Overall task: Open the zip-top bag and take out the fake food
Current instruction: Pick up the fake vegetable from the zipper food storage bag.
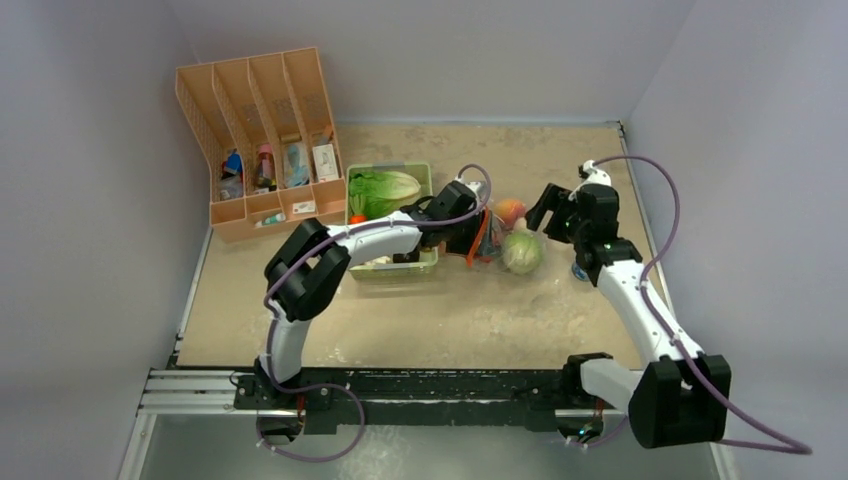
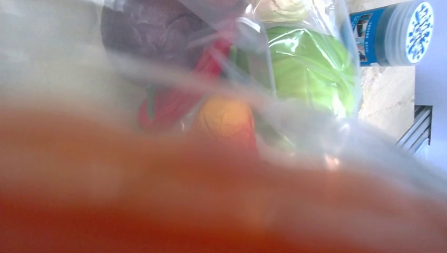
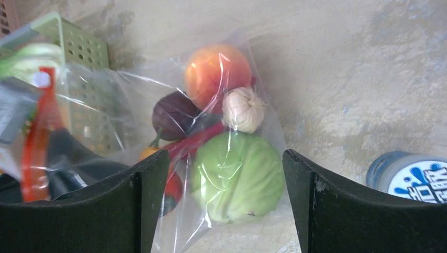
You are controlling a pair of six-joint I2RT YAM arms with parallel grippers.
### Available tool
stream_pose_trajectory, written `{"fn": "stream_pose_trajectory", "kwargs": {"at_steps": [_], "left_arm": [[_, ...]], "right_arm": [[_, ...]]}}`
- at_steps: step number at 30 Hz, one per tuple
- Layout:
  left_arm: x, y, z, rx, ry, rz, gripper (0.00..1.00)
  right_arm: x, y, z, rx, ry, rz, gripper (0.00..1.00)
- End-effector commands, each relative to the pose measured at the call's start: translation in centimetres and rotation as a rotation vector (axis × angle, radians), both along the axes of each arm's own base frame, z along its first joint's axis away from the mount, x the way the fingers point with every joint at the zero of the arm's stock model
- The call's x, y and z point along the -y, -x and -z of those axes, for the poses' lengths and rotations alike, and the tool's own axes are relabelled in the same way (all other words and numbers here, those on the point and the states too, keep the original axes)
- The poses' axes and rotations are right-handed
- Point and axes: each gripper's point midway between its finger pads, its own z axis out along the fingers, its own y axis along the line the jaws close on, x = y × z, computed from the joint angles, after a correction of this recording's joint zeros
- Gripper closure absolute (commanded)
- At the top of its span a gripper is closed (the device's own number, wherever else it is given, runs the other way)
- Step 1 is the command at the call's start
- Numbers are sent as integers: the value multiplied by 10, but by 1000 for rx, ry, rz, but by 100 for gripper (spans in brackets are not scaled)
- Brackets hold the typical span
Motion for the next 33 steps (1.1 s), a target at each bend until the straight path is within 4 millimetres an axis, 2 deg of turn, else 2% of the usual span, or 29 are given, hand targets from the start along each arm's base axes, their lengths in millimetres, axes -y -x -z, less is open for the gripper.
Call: {"fn": "stream_pose_trajectory", "kwargs": {"at_steps": [1, 2, 6, 7, 9, 10, 13, 15, 18, 21, 24, 29, 33], "left_arm": [[0, -8, -49, 101, 60, -10, 85], [-3, -9, -49, 102, 56, -15, 87], [-12, -12, -49, 97, 49, -29, 93], [-14, -12, -49, 96, 48, -33, 94], [-17, -14, -49, 100, 51, -42, 94], [-18, -14, -48, 98, 51, -43, 94], [-15, -12, -49, 92, 68, -12, 97], [-13, -10, -48, 83, 79, 19, 99], [-14, -9, -45, 78, 84, 26, 100], [-13, -11, -46, 74, 88, 19, 100], [-16, -12, -45, 62, 67, 4, 100], [-29, -15, -51, 89, 41, -38, 100], [-40, -20, -54, 96, 40, -76, 100]], "right_arm": [[-20, 1, 28, -93, -6, -148, 16], [-28, 0, 33, -104, -35, -184, 16], [-28, -9, 40, -136, -43, -156, 16], [-24, -9, 43, -148, -35, -125, 8], [-12, -7, 43, -168, 9, -72, 1], [-11, -7, 38, -166, 27, -88, 0], [-30, -2, 15, -150, 23, -249, 0], [-39, 2, 10, -176, 22, -295, 0], [-43, 7, 21, -217, 72, -276, 0], [-54, 16, 54, -308, 55, -322, 0], [-53, 21, 80, -368, 33, -282, 0], [-22, 6, 85, -366, 140, -107, 0], [-16, 1, 83, -363, 137, -46, 0]]}}
